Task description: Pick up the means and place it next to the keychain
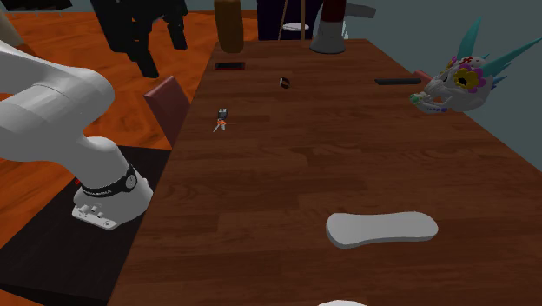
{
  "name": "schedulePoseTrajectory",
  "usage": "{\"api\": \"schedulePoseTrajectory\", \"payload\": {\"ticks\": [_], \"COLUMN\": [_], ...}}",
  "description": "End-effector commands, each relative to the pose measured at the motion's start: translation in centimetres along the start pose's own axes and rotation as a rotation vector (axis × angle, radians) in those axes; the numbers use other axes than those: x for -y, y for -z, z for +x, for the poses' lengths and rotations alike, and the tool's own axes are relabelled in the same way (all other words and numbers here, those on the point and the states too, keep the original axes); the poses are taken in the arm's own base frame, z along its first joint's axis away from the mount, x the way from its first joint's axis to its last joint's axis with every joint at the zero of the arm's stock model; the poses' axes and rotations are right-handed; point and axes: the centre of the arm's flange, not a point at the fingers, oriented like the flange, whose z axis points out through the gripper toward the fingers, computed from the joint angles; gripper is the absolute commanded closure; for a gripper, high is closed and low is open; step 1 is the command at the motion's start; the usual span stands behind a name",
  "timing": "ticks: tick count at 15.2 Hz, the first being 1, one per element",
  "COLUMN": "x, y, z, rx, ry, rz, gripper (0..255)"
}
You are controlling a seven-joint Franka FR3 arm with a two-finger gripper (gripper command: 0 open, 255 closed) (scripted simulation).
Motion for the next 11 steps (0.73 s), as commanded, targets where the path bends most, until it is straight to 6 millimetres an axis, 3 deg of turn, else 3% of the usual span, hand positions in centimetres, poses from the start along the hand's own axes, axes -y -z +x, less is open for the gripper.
{"api": "schedulePoseTrajectory", "payload": {"ticks": [1,11], "x": [0.0,-2.3], "y": [0.0,-6.3], "z": [0.0,11.2], "rx": [0.000,-0.002], "ry": [0.000,0.059], "rz": [0.000,-0.036], "gripper": [0,0]}}
